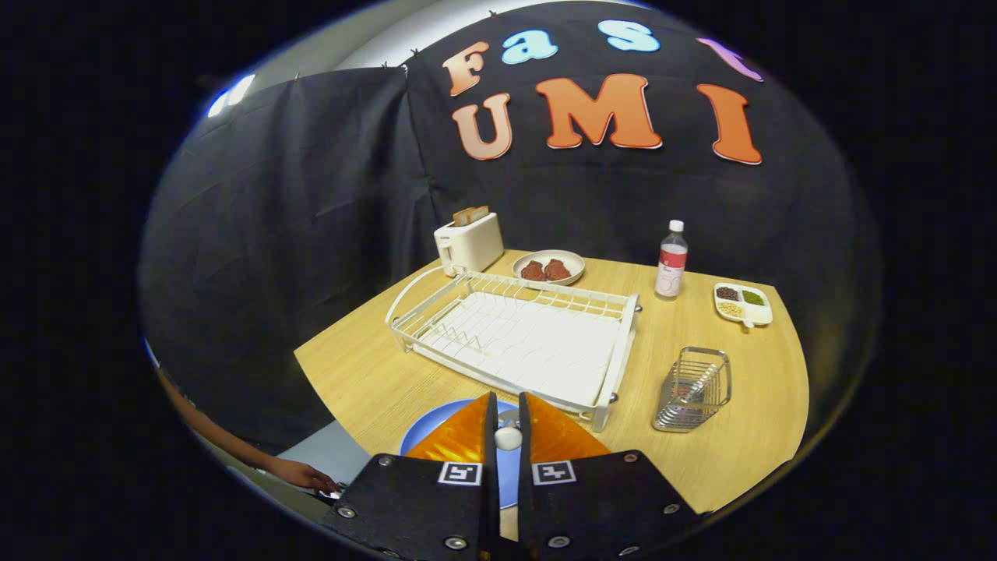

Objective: Take the plate from the dish rack, then take the spoon from the basket and place it into the plate.

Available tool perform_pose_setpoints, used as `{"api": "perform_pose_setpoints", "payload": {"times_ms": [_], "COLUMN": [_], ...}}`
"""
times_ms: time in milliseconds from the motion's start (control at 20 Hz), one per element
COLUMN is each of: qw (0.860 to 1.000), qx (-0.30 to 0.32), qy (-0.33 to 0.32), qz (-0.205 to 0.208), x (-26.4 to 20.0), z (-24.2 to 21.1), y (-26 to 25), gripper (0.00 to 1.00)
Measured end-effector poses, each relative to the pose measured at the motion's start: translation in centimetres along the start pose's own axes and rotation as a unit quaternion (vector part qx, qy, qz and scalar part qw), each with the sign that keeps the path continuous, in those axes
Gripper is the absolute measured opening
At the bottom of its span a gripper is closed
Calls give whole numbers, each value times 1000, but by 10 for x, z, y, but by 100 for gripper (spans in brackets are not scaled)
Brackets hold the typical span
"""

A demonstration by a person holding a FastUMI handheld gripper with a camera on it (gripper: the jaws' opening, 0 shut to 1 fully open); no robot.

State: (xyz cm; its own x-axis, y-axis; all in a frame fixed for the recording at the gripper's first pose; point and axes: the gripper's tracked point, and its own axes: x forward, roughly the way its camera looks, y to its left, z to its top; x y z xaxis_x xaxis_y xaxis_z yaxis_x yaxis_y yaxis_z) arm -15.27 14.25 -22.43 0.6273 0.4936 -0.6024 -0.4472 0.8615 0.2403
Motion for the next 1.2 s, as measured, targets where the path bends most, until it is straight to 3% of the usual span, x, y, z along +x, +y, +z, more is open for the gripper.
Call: {"api": "perform_pose_setpoints", "payload": {"times_ms": [250,550,1200], "qw": [999,998,996], "qx": [-26,-40,-40], "qy": [32,22,69], "qz": [35,53,25], "x": [24,36,34], "z": [-35,-43,-83], "y": [29,35,8], "gripper": [9,9,16]}}
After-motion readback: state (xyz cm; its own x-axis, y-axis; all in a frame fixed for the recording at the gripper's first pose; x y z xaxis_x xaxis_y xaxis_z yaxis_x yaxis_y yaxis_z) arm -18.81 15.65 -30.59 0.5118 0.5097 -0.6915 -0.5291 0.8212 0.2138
